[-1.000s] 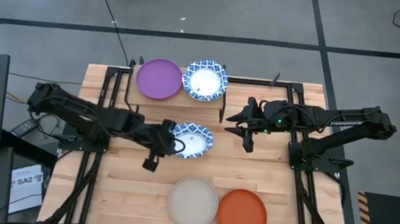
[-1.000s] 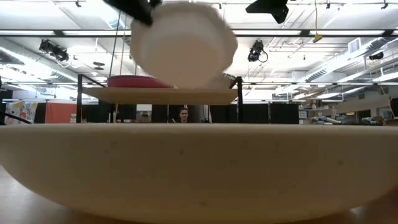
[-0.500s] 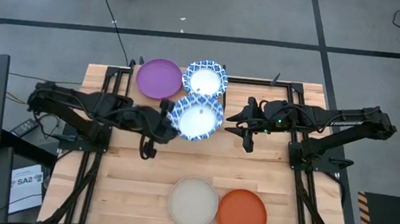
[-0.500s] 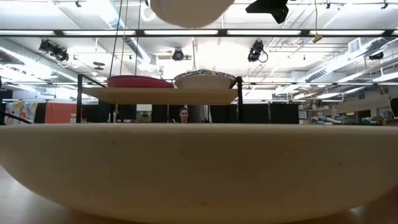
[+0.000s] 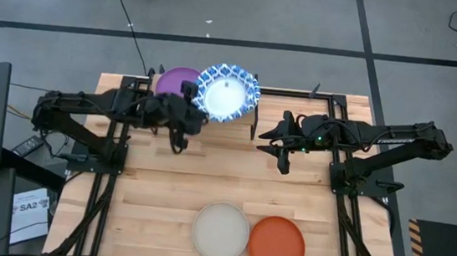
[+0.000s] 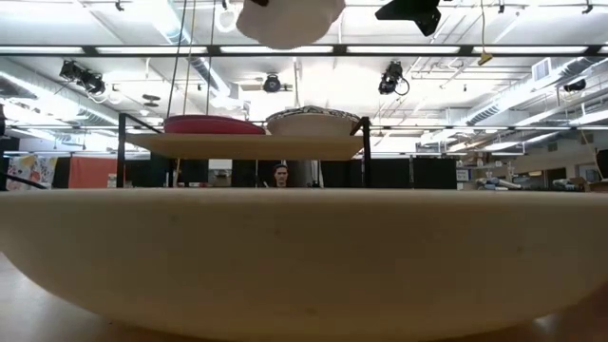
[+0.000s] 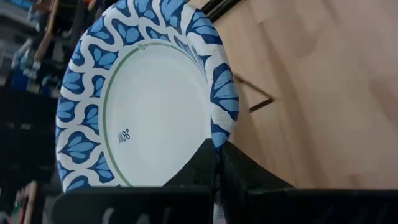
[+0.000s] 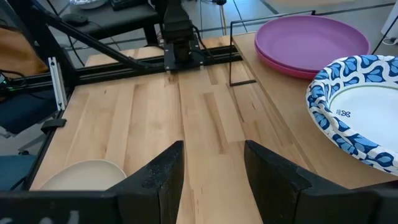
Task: Place and stack plates onto a shelf
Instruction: Stack the white patterned bowl on top of the other white patterned bowl on the shelf
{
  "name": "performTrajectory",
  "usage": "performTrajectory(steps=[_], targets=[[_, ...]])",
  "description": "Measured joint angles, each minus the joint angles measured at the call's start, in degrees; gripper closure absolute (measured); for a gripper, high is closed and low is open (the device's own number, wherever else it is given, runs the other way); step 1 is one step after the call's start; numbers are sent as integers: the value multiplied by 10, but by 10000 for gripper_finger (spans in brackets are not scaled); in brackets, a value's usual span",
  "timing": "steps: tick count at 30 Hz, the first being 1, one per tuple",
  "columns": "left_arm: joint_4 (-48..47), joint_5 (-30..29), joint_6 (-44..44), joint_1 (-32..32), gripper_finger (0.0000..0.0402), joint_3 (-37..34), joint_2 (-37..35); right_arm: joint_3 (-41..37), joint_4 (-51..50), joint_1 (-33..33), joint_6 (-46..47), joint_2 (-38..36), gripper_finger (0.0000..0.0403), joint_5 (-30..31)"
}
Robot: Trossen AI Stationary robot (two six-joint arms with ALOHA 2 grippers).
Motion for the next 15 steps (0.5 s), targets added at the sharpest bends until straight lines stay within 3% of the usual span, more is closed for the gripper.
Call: performTrajectory(steps=[10,15], targets=[[67,130,2,118,390,0,18,0,0,0,0,0,229,0],[84,157,33,152,390,0,44,0,0,0,0,0,229,0]])
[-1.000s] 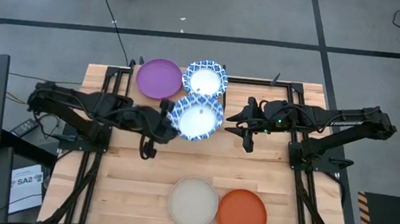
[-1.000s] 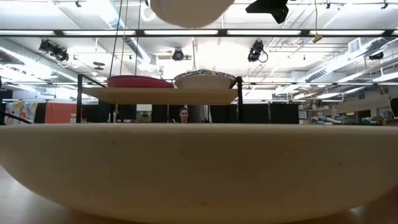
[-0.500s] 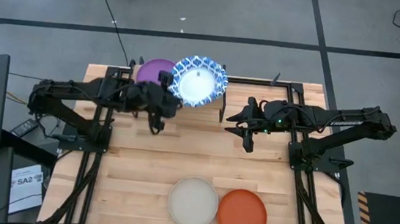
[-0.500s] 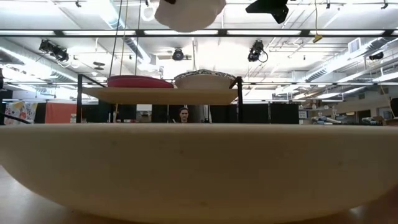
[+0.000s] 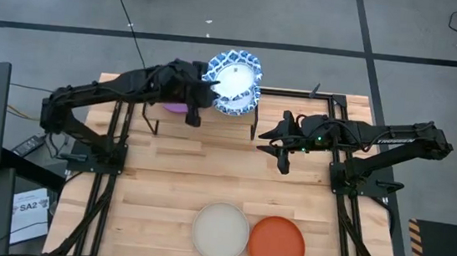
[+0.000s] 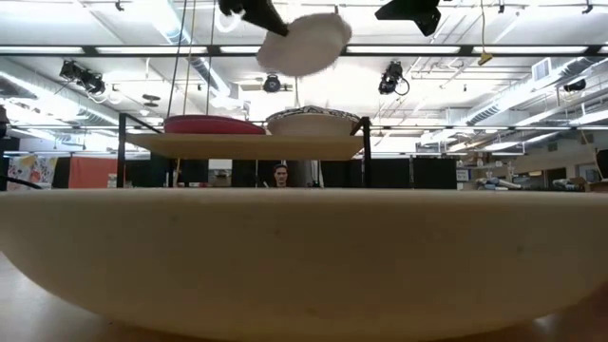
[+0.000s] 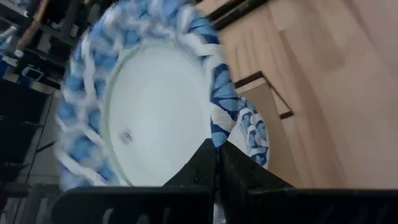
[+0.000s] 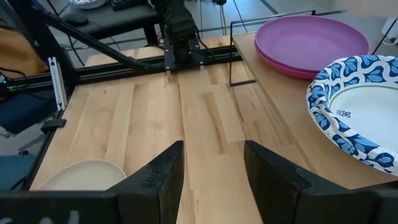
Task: Place and stack plates onto a shelf
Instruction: Stack the white patterned bowl on top of the other white patterned bowl on the shelf
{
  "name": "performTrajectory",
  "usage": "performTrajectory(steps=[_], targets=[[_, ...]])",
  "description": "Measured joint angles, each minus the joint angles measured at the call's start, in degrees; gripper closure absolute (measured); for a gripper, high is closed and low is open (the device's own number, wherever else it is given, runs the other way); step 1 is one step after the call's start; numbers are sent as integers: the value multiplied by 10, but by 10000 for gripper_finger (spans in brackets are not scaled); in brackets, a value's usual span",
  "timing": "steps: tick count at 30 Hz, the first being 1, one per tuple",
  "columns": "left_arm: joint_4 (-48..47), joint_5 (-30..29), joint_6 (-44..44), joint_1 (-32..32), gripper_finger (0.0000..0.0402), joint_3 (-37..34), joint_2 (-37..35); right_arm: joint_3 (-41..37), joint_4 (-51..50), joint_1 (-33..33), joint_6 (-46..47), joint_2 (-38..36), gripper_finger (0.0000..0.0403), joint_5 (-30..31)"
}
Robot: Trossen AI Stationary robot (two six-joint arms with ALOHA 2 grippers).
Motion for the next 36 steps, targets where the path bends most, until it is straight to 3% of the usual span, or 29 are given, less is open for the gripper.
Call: performTrajectory(steps=[17,36], targets=[[-19,-3,4,24,390,0,103,0,0,0,0,0,229,0],[-22,-5,-8,24,375,0,111,0,0,0,0,0,229,0]])
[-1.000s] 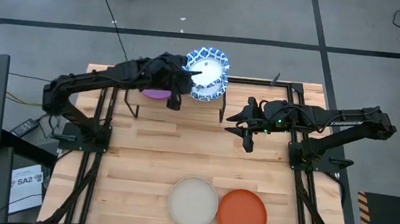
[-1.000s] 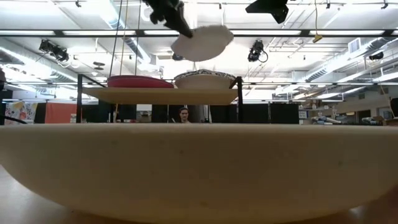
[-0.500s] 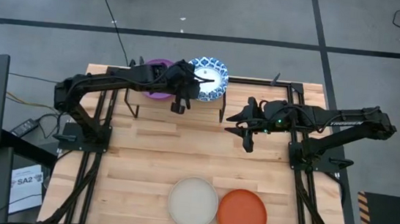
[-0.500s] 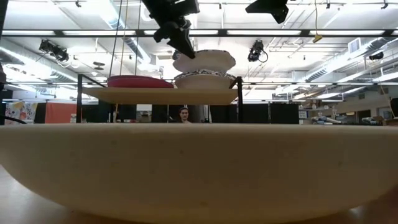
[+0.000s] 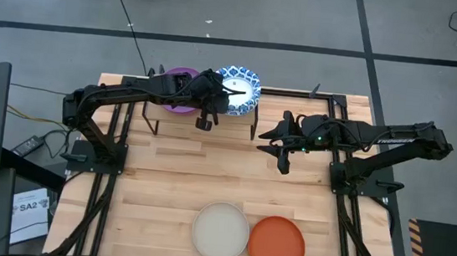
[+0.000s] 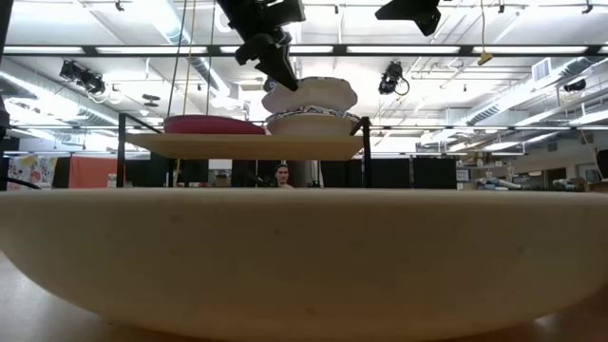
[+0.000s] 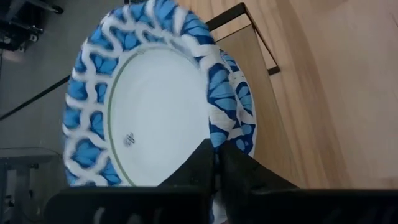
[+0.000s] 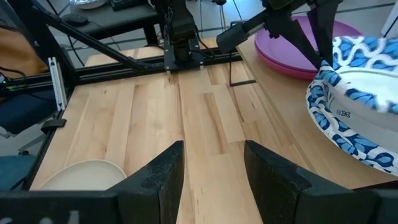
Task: Place and stack plates onto a shelf
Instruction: Stack the white patterned bowl on top of the other white patterned bowl on the shelf
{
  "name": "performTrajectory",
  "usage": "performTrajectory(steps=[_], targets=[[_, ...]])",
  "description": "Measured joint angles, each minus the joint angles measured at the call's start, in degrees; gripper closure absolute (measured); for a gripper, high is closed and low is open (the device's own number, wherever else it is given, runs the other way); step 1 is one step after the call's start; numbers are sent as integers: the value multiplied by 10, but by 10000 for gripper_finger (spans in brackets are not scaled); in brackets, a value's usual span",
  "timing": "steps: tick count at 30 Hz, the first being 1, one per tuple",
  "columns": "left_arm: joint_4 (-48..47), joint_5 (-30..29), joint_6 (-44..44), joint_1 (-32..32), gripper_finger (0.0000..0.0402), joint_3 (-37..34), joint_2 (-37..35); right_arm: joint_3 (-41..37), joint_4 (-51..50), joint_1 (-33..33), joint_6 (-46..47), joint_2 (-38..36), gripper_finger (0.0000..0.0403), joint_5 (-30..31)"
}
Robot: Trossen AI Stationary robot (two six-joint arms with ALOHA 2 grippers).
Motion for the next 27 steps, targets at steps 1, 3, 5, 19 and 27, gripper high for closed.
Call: performTrajectory(steps=[1,3,5,19,27], targets=[[0,0,-9,0,368,0,0,0,0,0,0,0,229,0],[0,0,-28,0,353,0,0,0,0,0,0,0,229,0],[0,0,-40,0,336,0,0,0,0,0,0,0,229,0],[1,0,-41,0,223,0,0,0,0,0,0,0,229,0],[35,1,-50,-1,216,0,1,0,0,0,0,0,229,0]])
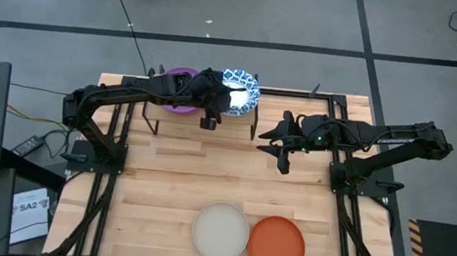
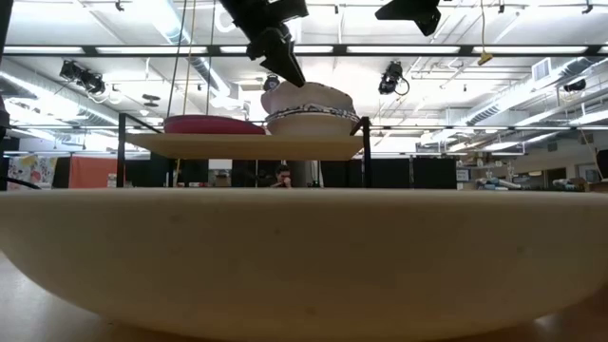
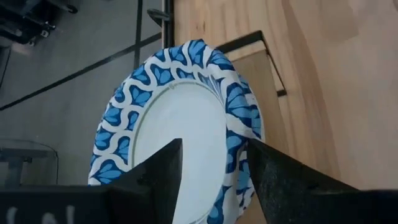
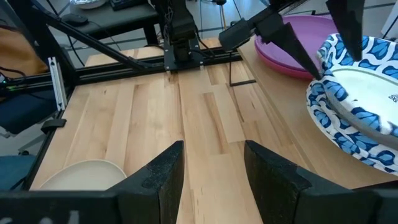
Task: Place and stack plates onto a shelf
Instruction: Stack the white patterned bowl on top of the other white patterned bowl on the shelf, then stack the orange plate on top of the purple plate on the shelf
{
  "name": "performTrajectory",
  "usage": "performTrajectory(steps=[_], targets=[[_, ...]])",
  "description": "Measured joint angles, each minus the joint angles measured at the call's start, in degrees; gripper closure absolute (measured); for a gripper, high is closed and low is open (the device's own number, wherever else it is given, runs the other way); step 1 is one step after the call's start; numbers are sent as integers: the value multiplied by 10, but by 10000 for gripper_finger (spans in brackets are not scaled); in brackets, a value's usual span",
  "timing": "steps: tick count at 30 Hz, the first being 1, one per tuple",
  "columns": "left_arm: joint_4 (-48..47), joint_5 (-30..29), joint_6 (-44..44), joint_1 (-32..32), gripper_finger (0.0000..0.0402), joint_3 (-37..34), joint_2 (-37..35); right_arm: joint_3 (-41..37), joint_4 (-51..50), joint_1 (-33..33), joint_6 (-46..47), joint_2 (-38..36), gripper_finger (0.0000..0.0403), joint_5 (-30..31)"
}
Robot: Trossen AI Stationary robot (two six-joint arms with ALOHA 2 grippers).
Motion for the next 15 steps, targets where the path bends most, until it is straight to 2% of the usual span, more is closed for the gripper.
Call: performTrajectory(steps=[15], targets=[[7,7,-5,-14,218,0,17,0,-1,0,0,0,229,0]])
